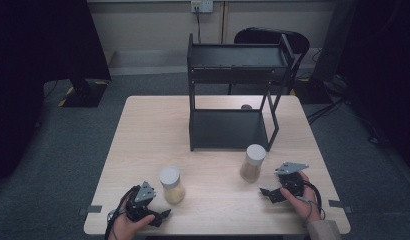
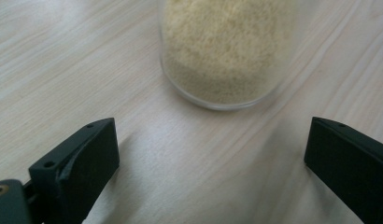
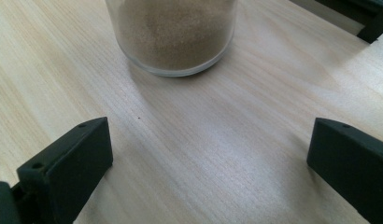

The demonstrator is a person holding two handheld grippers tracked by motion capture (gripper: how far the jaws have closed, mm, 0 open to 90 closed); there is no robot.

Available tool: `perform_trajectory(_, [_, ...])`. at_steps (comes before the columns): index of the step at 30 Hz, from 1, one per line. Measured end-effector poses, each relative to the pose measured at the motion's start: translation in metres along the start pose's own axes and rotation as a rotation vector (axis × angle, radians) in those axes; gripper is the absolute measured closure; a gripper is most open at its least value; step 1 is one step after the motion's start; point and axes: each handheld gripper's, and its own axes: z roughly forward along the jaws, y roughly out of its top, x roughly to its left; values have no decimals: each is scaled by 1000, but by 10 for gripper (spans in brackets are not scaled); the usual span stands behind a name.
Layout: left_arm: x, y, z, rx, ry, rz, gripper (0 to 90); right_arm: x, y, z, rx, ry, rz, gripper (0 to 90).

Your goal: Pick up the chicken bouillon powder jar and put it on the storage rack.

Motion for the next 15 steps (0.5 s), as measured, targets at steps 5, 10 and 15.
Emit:
perform_trajectory(5, [2,-2,-2,-33,-22,-44,21,0,0,0,0,0,0,0])
perform_trajectory(10, [4,0,-5,-55,-43,-65,21,0,0,0,0,0,0,0])
perform_trajectory(15, [5,5,-6,-69,-58,-81,25,0,0,0,0,0,0,0])
